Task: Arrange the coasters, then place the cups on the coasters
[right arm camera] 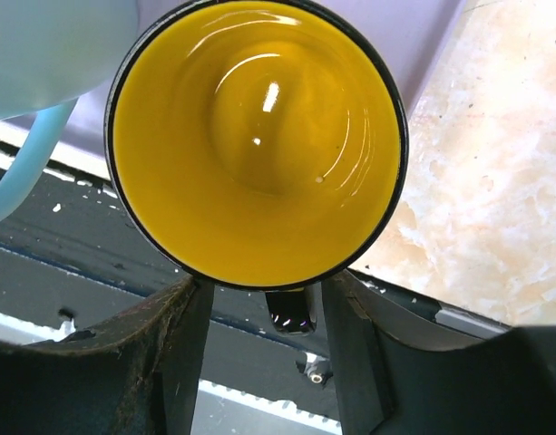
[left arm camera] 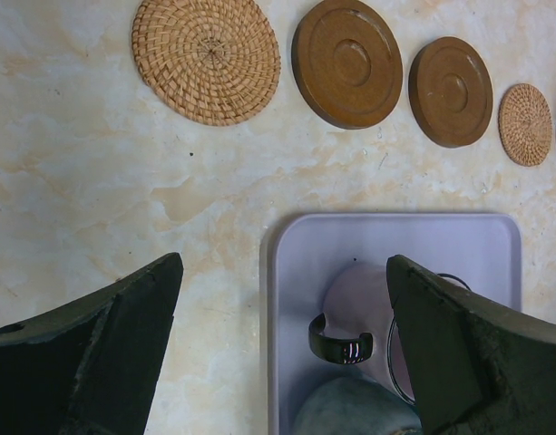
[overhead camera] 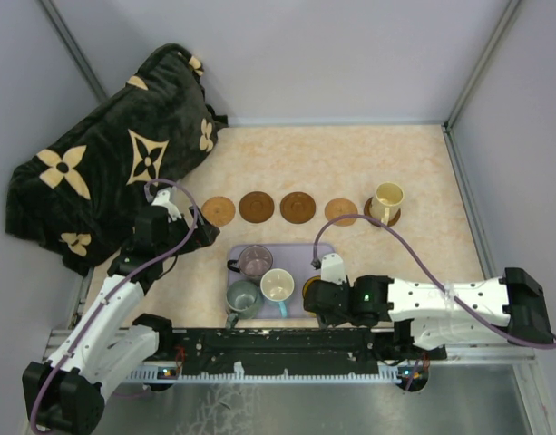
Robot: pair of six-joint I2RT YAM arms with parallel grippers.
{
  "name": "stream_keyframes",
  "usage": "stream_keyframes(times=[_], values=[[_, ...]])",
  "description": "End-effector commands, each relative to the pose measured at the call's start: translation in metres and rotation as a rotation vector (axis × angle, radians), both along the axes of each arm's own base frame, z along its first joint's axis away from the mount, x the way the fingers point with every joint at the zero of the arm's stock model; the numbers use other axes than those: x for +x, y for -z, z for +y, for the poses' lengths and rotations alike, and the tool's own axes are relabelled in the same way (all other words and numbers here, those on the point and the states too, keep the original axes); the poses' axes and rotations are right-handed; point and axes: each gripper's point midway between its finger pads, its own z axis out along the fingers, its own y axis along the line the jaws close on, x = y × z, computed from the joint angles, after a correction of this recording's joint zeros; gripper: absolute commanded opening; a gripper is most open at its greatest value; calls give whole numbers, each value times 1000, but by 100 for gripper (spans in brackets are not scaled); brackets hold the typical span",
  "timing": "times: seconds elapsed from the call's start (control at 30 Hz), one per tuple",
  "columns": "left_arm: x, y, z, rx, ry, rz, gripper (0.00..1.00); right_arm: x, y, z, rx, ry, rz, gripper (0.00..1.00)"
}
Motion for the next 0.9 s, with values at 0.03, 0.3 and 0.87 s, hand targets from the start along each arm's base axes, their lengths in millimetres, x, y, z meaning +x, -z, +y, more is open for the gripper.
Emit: stream_keyframes(times=[0.03,0.3,0.87], values=[[-4,2,-3,-16,13,4,100,8,3,0,-12,52,-44,50],[-4,4,-4,-18,14,6,100,11,9,-3,-15,80,-57,44],[-4,5,-4,-21,13,6,100,17,12,3,-46,97,-80,0]])
